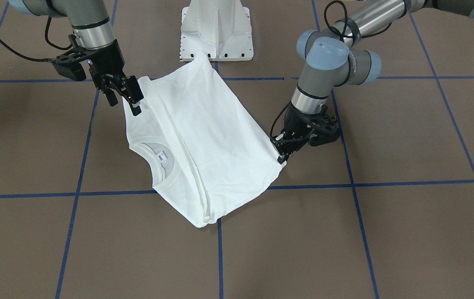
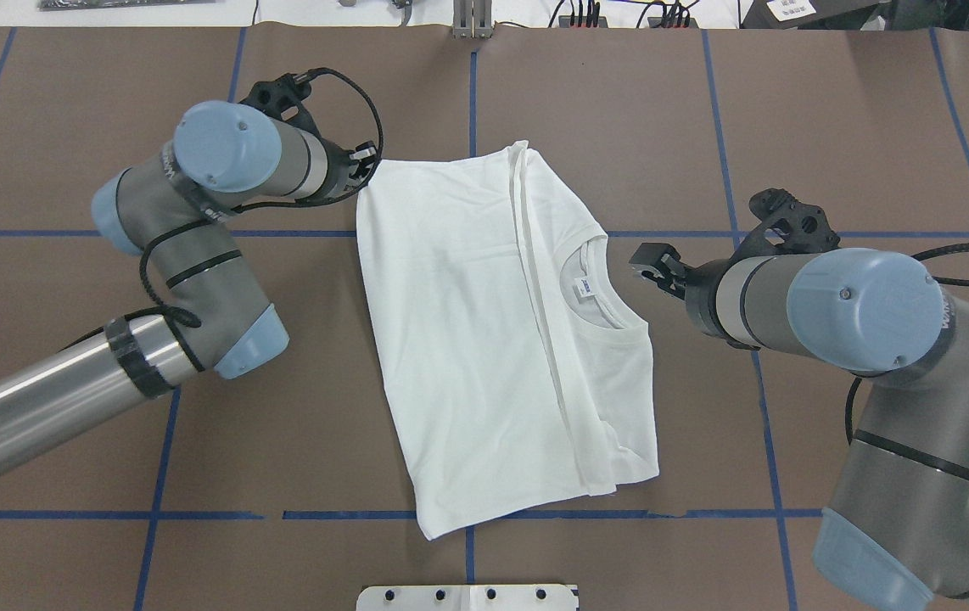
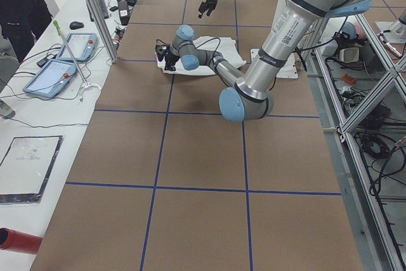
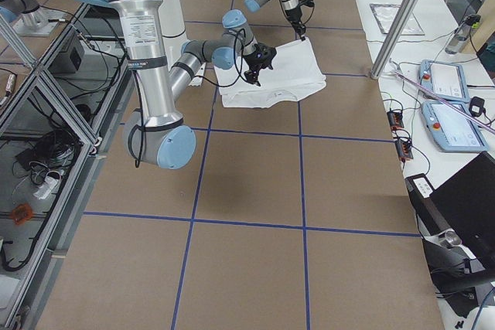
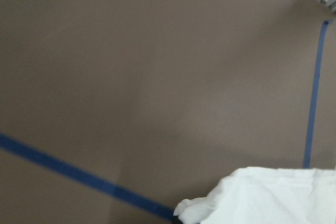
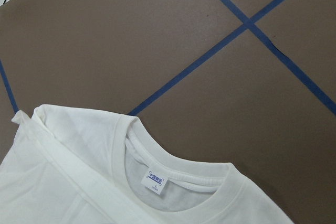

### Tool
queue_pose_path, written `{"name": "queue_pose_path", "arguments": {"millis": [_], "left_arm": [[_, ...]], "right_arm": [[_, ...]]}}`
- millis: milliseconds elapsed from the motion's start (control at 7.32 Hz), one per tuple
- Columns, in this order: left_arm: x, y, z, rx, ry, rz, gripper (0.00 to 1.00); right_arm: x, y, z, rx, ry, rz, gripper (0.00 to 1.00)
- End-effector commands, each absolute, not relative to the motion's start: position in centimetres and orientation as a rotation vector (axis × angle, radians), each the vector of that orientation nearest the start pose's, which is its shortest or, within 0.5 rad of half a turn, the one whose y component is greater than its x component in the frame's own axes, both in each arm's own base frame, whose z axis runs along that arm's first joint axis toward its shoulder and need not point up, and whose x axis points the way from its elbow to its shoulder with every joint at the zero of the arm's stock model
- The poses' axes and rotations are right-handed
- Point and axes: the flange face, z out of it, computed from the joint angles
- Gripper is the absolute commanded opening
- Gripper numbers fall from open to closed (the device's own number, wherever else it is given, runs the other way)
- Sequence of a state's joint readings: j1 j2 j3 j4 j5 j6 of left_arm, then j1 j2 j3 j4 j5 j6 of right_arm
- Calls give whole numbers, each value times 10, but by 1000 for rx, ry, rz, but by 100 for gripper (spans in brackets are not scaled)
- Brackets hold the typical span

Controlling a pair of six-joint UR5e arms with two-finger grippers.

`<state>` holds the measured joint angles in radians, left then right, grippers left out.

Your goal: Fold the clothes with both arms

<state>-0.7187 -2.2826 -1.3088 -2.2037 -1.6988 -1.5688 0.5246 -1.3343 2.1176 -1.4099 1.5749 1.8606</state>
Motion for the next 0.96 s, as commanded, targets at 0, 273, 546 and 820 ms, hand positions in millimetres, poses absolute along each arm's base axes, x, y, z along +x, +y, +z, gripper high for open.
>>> {"name": "queue_pose_path", "arguments": {"millis": [0, 273, 546, 820], "left_arm": [[523, -664, 266, 362, 1098, -585, 6], [503, -669, 255, 388, 1122, -578, 99], [444, -605, 276, 361, 1217, -500, 100], [409, -572, 275, 384, 1257, -451, 100]], "right_arm": [[-393, -381, 273, 113, -962, 750, 100], [-422, -390, 265, 105, -959, 738, 100], [-477, -365, 246, 77, -875, 626, 100], [-521, -344, 231, 119, -765, 306, 100]]}}
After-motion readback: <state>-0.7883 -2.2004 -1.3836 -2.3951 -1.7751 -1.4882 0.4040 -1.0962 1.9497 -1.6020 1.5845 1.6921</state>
